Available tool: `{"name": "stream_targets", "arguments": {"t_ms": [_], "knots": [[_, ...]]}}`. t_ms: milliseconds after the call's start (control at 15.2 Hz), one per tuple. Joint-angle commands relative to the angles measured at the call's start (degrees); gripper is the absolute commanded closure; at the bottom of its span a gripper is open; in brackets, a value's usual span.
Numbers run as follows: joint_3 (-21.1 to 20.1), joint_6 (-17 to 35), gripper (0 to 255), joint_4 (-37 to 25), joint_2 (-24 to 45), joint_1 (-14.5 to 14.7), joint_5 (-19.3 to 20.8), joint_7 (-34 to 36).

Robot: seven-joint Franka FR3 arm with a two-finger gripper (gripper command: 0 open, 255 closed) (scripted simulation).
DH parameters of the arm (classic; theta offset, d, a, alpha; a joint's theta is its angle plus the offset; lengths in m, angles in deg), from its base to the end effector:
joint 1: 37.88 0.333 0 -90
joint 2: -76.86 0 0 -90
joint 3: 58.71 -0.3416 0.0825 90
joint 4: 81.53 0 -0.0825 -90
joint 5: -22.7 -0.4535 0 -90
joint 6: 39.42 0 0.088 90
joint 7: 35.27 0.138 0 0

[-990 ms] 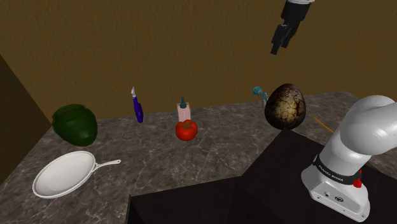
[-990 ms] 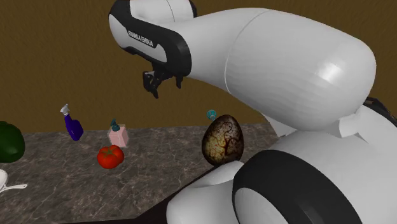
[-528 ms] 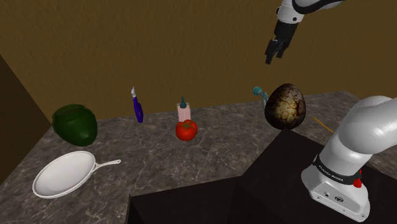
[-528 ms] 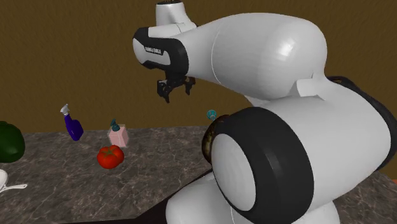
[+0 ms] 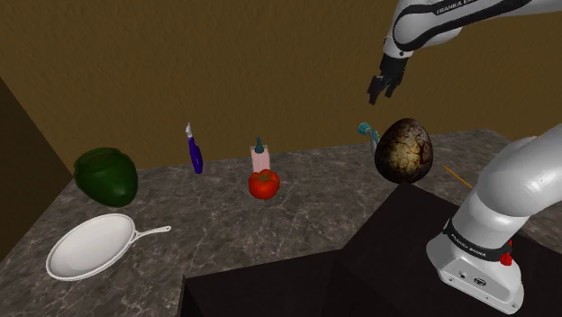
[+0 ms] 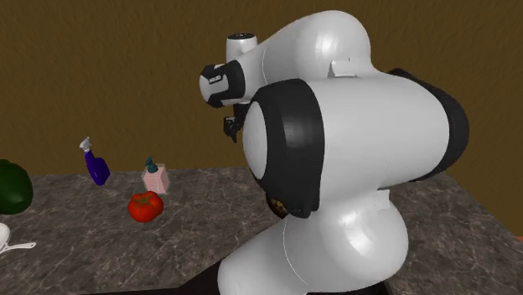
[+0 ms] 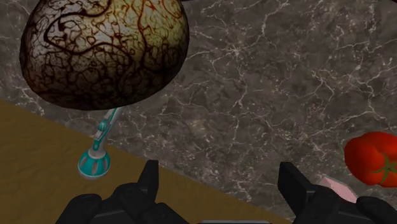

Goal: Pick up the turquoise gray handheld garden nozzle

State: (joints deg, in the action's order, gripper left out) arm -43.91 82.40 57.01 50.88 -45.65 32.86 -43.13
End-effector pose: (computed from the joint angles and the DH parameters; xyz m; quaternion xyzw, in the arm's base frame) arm 0.4441 -0.1991 0.4489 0.9937 -0.0786 0.0680 0.0410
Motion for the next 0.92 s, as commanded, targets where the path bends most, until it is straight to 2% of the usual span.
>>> {"name": "stream_targets", "arguments": {"t_ms": [0,462,858], "knots": [[1.4,3.1,0,-0.4,3.5,-0.4,-0.2,-0.3],[6.4,13.2,0,-3.6,17.0,-1.5,-3.6,-3.1],[9.2,19.9,0,-8.7,29.9,-3.0,-10.8,-7.9]]}}
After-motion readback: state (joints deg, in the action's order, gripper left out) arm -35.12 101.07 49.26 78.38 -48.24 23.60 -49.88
